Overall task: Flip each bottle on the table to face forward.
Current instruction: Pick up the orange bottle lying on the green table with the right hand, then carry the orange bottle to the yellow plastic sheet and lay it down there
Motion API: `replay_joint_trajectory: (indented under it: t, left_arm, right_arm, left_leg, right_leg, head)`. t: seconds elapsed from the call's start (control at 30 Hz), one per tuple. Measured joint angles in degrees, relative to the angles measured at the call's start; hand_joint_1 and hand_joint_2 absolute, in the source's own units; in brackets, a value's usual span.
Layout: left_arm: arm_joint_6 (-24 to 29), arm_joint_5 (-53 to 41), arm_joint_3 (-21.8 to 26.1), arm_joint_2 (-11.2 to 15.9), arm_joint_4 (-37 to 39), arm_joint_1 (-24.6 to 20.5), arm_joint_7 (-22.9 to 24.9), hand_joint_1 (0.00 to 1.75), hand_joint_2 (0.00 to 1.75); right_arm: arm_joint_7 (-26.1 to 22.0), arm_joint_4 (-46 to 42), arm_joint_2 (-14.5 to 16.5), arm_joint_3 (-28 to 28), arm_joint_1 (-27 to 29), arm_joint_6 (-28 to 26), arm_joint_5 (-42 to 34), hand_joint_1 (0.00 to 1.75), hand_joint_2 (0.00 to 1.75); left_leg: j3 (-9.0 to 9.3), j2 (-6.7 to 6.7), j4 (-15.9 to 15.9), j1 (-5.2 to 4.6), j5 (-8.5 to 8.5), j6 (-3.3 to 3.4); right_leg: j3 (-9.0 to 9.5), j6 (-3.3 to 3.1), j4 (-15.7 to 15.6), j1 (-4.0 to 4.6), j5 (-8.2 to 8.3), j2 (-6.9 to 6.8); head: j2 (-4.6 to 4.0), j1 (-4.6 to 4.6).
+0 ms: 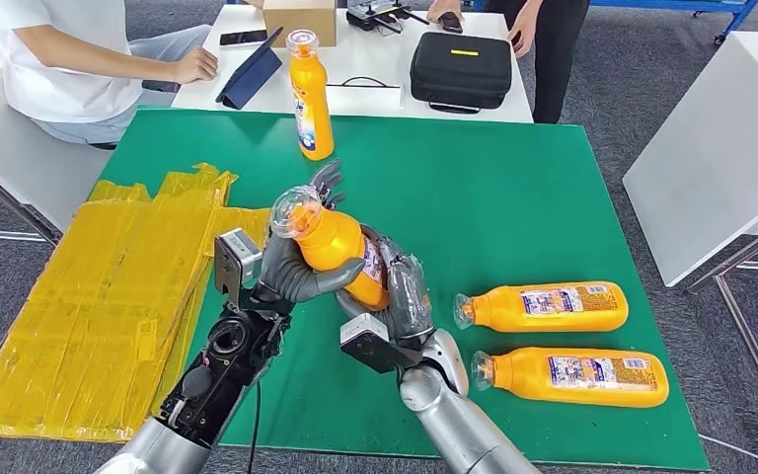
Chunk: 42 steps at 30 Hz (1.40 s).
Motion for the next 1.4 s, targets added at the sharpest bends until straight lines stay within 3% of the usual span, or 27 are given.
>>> replay_joint_trajectory:
  t: [0.03, 0.1, 0.17, 0.23, 1.0, 1.03, 1.13, 1.17, 1.4]
  left_arm:
    - [-0.07, 0.19, -0.01, -0.03, 0.45, -0.30, 0.00, 0.00, 1.75]
    - [-0.52, 1.03, 0.01, -0.13, 1.54, -1.08, 0.04, 0.19, 1.75]
    - [-1.07, 1.86, 0.01, -0.24, 2.39, -1.69, 0.09, 1.04, 1.75]
    - [-1.25, 2.25, 0.01, -0.31, 2.85, -2.01, 0.03, 1.72, 1.75]
    - [-0.62, 5.66, 0.79, -1.18, 4.32, -2.71, -0.04, 1.75, 1.75]
    - [-0.58, 5.68, 0.80, -1.20, 4.32, -2.72, -0.03, 1.75, 1.75]
    - [-0.38, 5.83, 0.80, -1.22, 4.33, -2.72, -0.02, 1.75, 1.75]
    - [-0.24, 5.91, 0.83, -1.22, 4.33, -2.73, -0.02, 1.75, 1.75]
    - [1.39, 5.04, 1.46, -1.19, 4.33, -2.52, -0.10, 1.75, 1.75]
  right_arm:
    - [0.00, 0.76, 0.20, 0.22, -0.44, -0.08, -0.02, 1.75, 1.75]
    - [0.00, 2.27, 0.54, 0.74, -1.44, -0.30, -0.38, 1.75, 1.75]
    - [0.00, 3.16, 0.78, 1.05, -2.14, -0.43, -0.89, 1.75, 1.75]
    - [0.00, 3.49, 0.92, 1.15, -2.41, -0.67, -1.29, 1.75, 1.75]
    - [0.00, 5.34, 1.30, 2.23, -3.61, -1.04, -4.86, 1.75, 1.75]
    - [0.00, 5.34, 1.29, 2.24, -3.61, -1.10, -4.92, 1.42, 1.75]
    - [0.00, 5.21, 1.18, 2.28, -3.57, -1.53, -5.01, 0.11, 1.75]
    - [0.00, 4.97, 1.10, 2.30, -3.47, -1.72, -4.77, 0.00, 1.75]
    - [-0.06, 0.08, 0.37, 2.08, -1.77, -2.15, -0.85, 0.00, 1.75]
  left_leg:
    - [-0.01, 0.00, 0.00, 0.00, 0.00, 0.00]
    - [-0.02, 0.00, 0.00, 0.00, 0.00, 0.00]
    - [-0.03, 0.00, 0.00, 0.00, 0.00, 0.00]
    - [-0.04, 0.00, 0.00, 0.00, 0.00, 0.00]
    - [-0.04, 0.00, 0.00, 0.00, 0.00, 0.00]
    - [-0.04, 0.00, 0.00, 0.00, 0.00, 0.00]
    - [-0.04, 0.00, 0.00, 0.00, 0.00, 0.00]
    - [-0.04, 0.00, 0.00, 0.00, 0.00, 0.00]
    - [-0.05, 0.00, 0.00, 0.00, 0.00, 0.00]
  right_leg:
    - [0.00, 0.00, 0.00, 0.00, 0.00, 0.00]
    - [-0.01, 0.00, 0.00, 0.00, 0.00, 0.00]
    - [-0.02, 0.00, 0.00, 0.00, 0.00, 0.00]
    - [-0.03, 0.00, 0.00, 0.00, 0.00, 0.00]
    - [-0.04, 0.00, 0.01, 0.00, 0.00, 0.00]
    - [-0.04, 0.00, 0.01, 0.00, 0.00, 0.00]
    - [-0.04, 0.00, 0.01, 0.00, 0.00, 0.00]
    - [-0.04, 0.00, 0.01, 0.00, 0.00, 0.00]
    - [-0.05, 0.00, 0.01, 0.00, 0.00, 0.00]
  head:
    - [0.00, 0.00]
    - [0.00, 0.00]
    - [0.00, 0.01]
    - [0.00, 0.01]
    - [0.00, 0.01]
    - [0.00, 0.01]
    - [0.00, 0.01]
    - [0.00, 0.01]
    - [0.00, 0.00]
